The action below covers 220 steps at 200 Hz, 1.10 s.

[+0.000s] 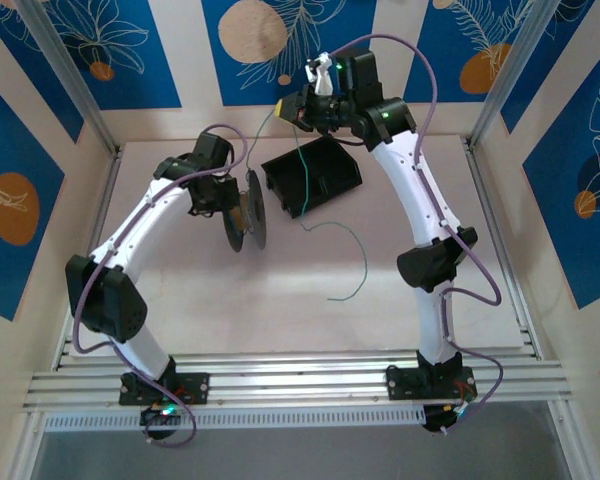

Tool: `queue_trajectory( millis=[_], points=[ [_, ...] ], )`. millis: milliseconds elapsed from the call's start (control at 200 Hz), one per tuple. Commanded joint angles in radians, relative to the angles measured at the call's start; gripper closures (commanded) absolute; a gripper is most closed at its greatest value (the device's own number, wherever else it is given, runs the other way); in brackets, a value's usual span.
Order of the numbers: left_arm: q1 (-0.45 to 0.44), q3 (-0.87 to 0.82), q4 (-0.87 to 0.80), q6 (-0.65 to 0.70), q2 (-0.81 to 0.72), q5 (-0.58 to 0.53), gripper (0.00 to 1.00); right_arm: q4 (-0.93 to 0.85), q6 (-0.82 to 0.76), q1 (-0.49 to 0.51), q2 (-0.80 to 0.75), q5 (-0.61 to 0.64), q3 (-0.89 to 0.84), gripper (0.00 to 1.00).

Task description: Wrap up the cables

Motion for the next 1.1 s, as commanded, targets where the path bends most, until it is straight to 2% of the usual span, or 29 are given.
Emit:
queue_trajectory(
  millis=[0, 225, 495, 645, 880, 1095],
  points=[
    [0.028, 0.03, -0.037, -0.074, 0.038, -0.03, 1.0, 0.089, 0.027, 0.018, -0.096, -0.071, -0.008, 1.0],
    [0.059, 0.068, -0.024, -0.14, 0.062, -0.022, 1.0, 0.095, 0.006, 0.069, -0.179, -0.103, -0.157, 1.0],
    [0.162, 0.032, 0.032, -0.223, 0.029, 0.011, 1.0, 0.172, -0.052, 0.076, -0.378, -0.118, -0.456, 1.0],
    [0.21, 0.054, 0.033, -0.245, 0.05, -0.008, 1.0, 0.19, -0.069, 0.082, -0.412, -0.224, -0.496, 1.0],
    [0.242, 0.111, 0.005, -0.27, 0.094, -0.076, 1.0, 0.275, -0.07, 0.131, -0.486, -0.288, -0.578, 1.0],
    [0.27, 0.11, 0.028, -0.322, 0.114, -0.036, 1.0, 0.25, -0.155, 0.195, -0.533, -0.349, -0.647, 1.0]
  ],
)
